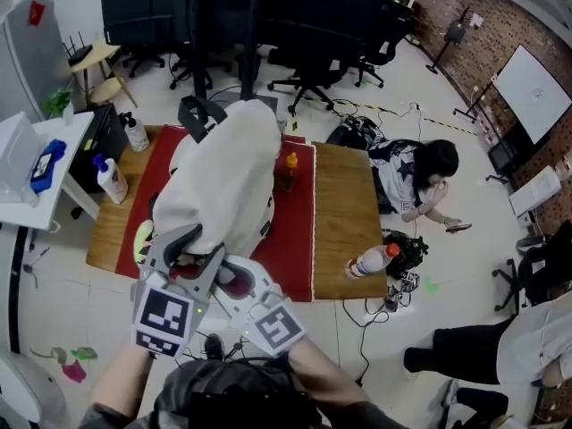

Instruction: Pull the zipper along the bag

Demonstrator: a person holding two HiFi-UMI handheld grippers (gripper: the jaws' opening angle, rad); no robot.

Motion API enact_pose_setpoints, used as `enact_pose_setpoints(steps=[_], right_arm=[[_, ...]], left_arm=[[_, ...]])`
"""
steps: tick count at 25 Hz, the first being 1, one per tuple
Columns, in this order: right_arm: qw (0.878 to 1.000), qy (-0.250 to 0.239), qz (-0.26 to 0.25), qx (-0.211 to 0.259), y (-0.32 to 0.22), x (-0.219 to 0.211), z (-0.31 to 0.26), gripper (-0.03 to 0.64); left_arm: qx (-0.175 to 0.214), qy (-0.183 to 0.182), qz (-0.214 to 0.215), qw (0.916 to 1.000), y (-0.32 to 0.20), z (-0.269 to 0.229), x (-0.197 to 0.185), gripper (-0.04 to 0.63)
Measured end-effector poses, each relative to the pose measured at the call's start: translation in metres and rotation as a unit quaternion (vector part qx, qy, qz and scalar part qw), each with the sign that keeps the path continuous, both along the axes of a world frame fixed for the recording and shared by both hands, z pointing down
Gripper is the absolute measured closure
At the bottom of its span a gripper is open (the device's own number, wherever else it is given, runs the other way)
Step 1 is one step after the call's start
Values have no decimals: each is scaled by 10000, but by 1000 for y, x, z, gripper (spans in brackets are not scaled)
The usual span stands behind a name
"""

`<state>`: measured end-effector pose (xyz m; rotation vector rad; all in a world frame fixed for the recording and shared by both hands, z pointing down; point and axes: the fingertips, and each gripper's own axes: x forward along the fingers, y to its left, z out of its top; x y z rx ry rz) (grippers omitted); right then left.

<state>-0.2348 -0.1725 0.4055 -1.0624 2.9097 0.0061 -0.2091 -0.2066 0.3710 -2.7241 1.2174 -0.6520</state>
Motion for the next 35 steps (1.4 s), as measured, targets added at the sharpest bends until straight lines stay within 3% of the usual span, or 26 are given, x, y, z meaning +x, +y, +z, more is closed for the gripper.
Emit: enact_pose_setpoints(steps=[3, 7, 14, 18, 23, 35], right_arm=[[9999, 143, 13, 85, -8, -5, -2, 500], [9989, 180, 135, 416, -14, -14, -15, 517], [9976, -583, 89, 371, -15, -21, -36, 535], [9983, -489, -49, 302, -17, -32, -49, 535], [9977, 228, 507, 391, -29, -47, -47, 534], [9953, -68, 770, 586, -30, -58, -44, 534]], left_arm=[[26, -174, -40, 9998, -7, 1, 1, 387], [-209, -44, 148, 9997, -5, -6, -1, 435], [-607, 828, 327, 9942, -8, -31, -20, 482], [-774, 1282, 352, 9881, -15, -44, -28, 485], [-736, 1228, 442, 9887, -18, -45, -31, 485], [-820, 1435, 879, 9823, -23, -49, -40, 489]])
